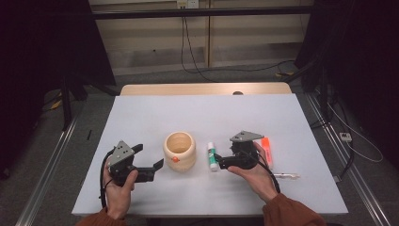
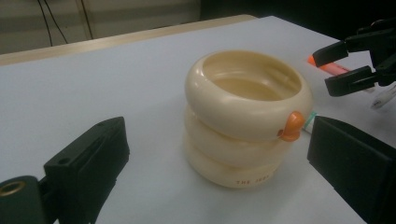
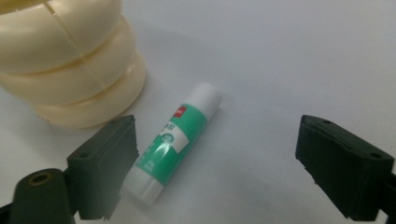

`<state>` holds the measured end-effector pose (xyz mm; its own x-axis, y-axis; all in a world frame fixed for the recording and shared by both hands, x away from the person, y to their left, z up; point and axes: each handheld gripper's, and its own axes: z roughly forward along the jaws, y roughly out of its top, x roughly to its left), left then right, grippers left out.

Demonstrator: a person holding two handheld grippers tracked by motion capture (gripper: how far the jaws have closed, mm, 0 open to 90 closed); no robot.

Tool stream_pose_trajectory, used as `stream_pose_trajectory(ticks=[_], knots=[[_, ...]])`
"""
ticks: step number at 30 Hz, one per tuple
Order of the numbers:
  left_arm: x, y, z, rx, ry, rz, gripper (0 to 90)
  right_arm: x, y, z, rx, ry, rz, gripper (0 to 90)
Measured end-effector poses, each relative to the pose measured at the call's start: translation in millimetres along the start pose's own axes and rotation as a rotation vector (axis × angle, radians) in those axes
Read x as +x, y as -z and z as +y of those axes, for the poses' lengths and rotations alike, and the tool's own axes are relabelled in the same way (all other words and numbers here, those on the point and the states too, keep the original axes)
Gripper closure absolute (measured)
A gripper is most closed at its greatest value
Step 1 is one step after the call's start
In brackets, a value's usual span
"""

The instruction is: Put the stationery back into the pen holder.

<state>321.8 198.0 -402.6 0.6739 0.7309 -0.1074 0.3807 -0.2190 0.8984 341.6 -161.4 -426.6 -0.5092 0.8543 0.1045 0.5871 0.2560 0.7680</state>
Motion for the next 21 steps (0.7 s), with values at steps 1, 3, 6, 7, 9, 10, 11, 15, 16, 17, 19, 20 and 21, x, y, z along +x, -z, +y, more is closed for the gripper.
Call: stream_pose_trajectory(ticks=[1, 3, 6, 7, 9, 10, 11, 15, 16, 17, 19, 20, 21], knots=[[0.1, 0.0, -0.1, -0.001, 0.001, 0.0, 5.0, -0.2, -1.2, 0.9, -0.001, -0.002, -0.007, 14.1], [0.1, 0.0, 0.0, -0.001, 0.004, 0.001, 5.0, -1.8, -4.4, 3.6, 0.005, -0.011, 0.002, 14.1], [0.0, 0.2, 0.3, -0.001, 0.001, 0.001, 5.1, -1.9, -10.1, 7.6, 0.026, -0.032, 0.01, 16.9], [0.0, 0.2, 0.3, -0.001, 0.002, 0.001, 5.0, -1.6, -12.3, 9.4, 0.038, -0.043, 0.012, 18.0], [0.1, 0.3, 0.3, 0.0, 0.001, 0.0, 5.0, -1.1, -16.1, 13.7, 0.055, -0.056, 0.021, 20.9], [0.3, 0.4, 0.3, -0.001, 0.002, 0.001, 5.0, -1.0, -18.2, 15.8, 0.058, -0.063, 0.016, 22.6], [0.6, 0.5, 0.4, -0.001, 0.002, 0.0, 5.0, -0.8, -20.1, 18.1, 0.068, -0.07, 0.01, 23.2], [1.2, 1.0, 0.4, -0.002, -0.003, -0.001, 5.0, -0.9, -27.0, 25.9, 0.101, -0.105, 0.016, 25.8], [1.0, 0.8, 0.3, -0.002, 0.0, -0.001, 5.0, -1.5, -28.9, 27.1, 0.112, -0.114, 0.017, 26.4], [0.9, 0.6, 0.2, -0.003, 0.002, -0.003, 5.0, -1.4, -30.8, 28.1, 0.127, -0.134, 0.018, 26.6], [0.8, 0.5, 0.2, -0.005, 0.001, -0.004, 5.0, -1.1, -34.3, 30.6, 0.154, -0.151, 0.019, 28.7], [0.8, 0.6, 0.3, -0.005, 0.002, -0.004, 5.0, -0.6, -35.4, 31.6, 0.165, -0.158, 0.018, 29.5], [1.2, 0.9, 0.5, -0.002, -0.004, -0.003, 5.0, -0.1, -36.4, 32.3, 0.175, -0.161, 0.015, 29.9]])
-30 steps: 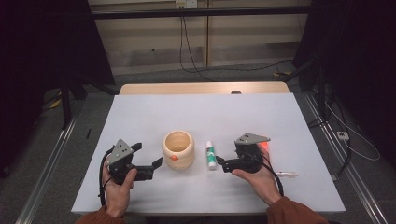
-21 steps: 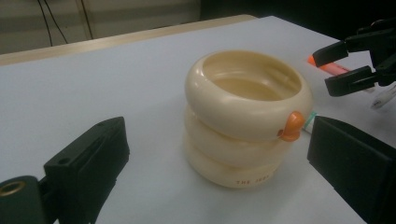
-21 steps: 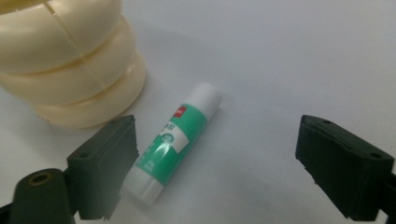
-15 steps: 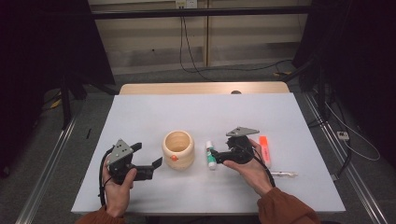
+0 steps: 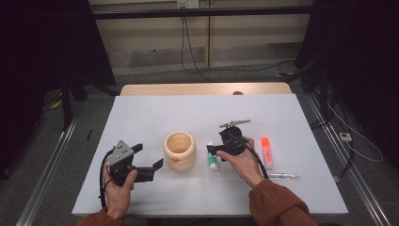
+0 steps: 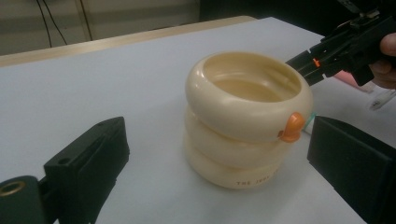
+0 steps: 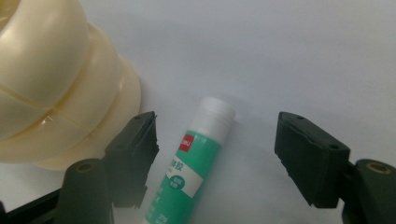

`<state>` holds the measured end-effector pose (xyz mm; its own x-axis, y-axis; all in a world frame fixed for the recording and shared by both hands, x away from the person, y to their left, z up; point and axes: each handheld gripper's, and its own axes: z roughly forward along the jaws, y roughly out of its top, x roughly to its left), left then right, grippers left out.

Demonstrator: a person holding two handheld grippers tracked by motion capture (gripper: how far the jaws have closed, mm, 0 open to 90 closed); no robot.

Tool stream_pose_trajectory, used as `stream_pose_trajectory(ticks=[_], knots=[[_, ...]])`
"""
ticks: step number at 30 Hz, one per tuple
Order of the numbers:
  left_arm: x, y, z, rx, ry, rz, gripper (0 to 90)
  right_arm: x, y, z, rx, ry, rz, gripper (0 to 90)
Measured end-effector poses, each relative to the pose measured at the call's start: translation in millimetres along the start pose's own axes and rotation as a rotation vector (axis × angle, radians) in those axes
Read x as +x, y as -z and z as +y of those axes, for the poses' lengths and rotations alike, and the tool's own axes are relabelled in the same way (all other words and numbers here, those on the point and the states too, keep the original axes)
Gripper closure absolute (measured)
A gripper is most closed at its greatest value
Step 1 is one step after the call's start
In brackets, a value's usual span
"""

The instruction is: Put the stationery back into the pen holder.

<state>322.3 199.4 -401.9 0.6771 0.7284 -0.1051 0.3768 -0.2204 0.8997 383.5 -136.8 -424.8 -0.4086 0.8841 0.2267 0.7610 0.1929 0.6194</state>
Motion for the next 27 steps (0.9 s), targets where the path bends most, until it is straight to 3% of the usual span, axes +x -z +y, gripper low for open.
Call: stream_pose_trajectory(ticks=[12, 27], knots=[[0.4, 0.6, 0.0, -0.005, -0.003, 0.004, 5.0, 5.2, -13.4, 5.5, 0.093, -0.034, -0.005, 39.8], [0.2, 0.9, 0.1, -0.007, -0.007, 0.002, 5.0, 15.2, -26.2, 12.6, 0.183, -0.084, -0.054, 49.5]])
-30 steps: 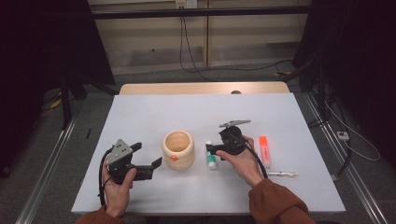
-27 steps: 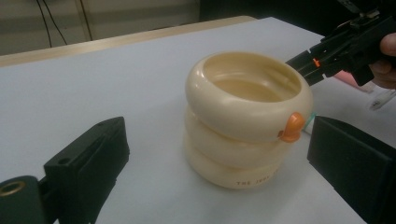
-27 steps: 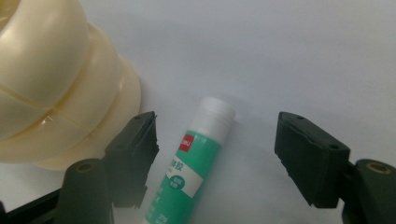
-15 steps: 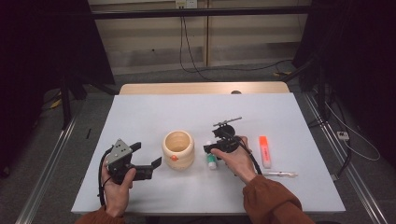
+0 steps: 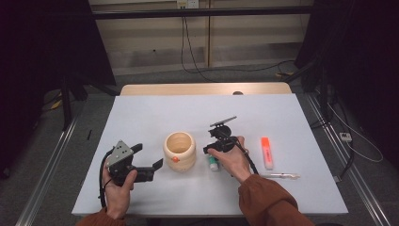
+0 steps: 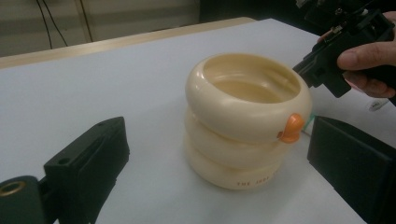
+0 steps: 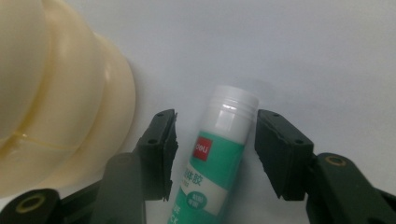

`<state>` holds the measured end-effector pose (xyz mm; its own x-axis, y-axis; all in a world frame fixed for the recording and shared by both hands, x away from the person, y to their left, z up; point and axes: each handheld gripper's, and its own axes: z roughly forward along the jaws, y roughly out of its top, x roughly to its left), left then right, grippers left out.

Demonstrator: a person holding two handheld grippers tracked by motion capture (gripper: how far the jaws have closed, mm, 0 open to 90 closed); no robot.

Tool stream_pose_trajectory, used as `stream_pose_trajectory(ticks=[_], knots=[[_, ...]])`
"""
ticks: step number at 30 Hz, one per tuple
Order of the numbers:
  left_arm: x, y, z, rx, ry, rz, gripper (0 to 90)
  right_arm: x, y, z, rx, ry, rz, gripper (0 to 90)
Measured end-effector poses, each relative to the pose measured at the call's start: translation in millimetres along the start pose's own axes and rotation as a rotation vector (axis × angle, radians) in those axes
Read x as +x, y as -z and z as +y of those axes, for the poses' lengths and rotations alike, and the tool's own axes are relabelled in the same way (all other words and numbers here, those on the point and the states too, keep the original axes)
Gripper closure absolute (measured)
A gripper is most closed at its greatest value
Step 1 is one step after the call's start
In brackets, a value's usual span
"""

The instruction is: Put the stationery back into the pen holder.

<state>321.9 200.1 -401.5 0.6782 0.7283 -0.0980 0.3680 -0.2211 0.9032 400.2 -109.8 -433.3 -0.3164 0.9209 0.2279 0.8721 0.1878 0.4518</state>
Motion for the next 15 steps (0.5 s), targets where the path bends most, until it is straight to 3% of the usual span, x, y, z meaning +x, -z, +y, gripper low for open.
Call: stream_pose_trajectory(ticks=[11, 15], knots=[[0.3, -0.9, -0.3, 0.004, 0.002, -0.001, 5.0, 4.8, -8.6, 2.9, 0.037, -0.04, -0.045, 53.2], [0.2, -0.6, -0.2, 0.003, 0.001, -0.002, 5.0, 9.6, -10.0, 4.7, 0.05, -0.024, -0.078, 53.2]])
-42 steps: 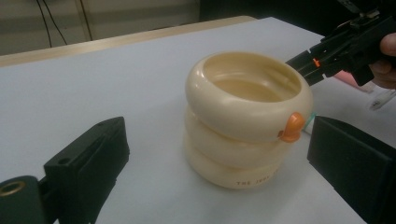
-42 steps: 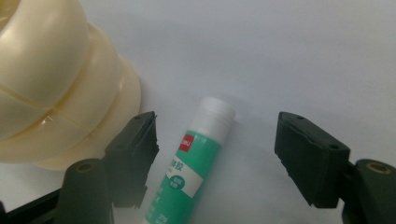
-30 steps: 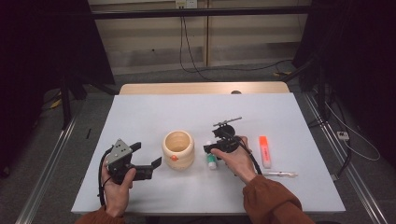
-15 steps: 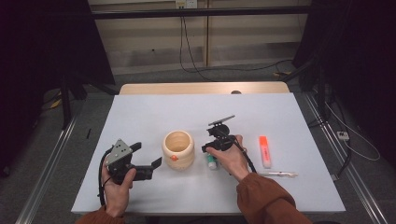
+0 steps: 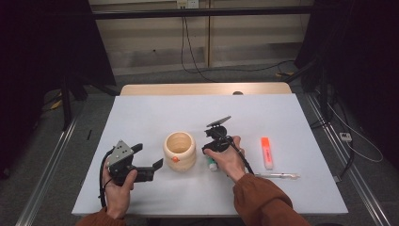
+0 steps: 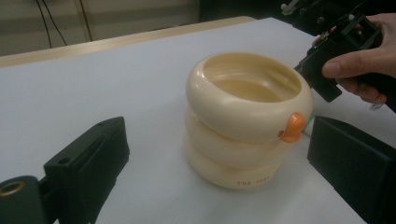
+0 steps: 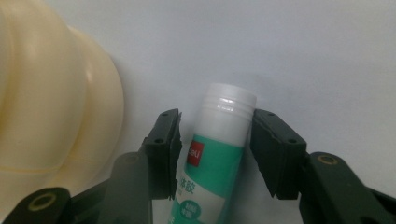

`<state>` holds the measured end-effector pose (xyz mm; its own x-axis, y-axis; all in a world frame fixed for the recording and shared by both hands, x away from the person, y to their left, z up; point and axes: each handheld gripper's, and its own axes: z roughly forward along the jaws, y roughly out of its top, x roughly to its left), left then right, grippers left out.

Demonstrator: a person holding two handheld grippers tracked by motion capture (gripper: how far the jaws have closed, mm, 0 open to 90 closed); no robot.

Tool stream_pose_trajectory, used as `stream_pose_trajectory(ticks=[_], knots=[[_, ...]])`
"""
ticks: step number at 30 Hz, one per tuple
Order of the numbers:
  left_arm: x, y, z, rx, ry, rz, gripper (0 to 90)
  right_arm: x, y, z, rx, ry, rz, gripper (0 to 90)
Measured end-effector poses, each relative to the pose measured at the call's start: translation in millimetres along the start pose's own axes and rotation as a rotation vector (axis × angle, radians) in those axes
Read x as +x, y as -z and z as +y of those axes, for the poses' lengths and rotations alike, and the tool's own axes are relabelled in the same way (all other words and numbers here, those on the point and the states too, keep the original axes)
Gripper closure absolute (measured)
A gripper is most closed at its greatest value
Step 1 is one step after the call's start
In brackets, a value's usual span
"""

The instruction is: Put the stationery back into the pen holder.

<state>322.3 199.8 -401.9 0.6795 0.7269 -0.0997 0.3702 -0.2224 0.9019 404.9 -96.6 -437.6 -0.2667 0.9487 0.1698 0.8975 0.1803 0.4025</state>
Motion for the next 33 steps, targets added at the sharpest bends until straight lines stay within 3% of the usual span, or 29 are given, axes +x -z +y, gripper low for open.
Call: stream_pose_trajectory(ticks=[10, 22, 33], knots=[[-0.1, -1.2, -0.5, 0.003, 0.005, -0.002, 5.0, -0.8, -0.1, -0.7, -0.006, -0.017, -0.034, 65.0], [0.8, -1.3, -0.6, 0.004, 0.004, -0.002, 5.0, -3.3, 0.8, 0.5, -0.002, -0.048, -0.022, 66.0], [1.2, -1.4, -1.0, 0.008, 0.006, 0.0, 5.0, -9.5, 5.9, -0.6, -0.029, -0.036, 0.009, 66.1]])
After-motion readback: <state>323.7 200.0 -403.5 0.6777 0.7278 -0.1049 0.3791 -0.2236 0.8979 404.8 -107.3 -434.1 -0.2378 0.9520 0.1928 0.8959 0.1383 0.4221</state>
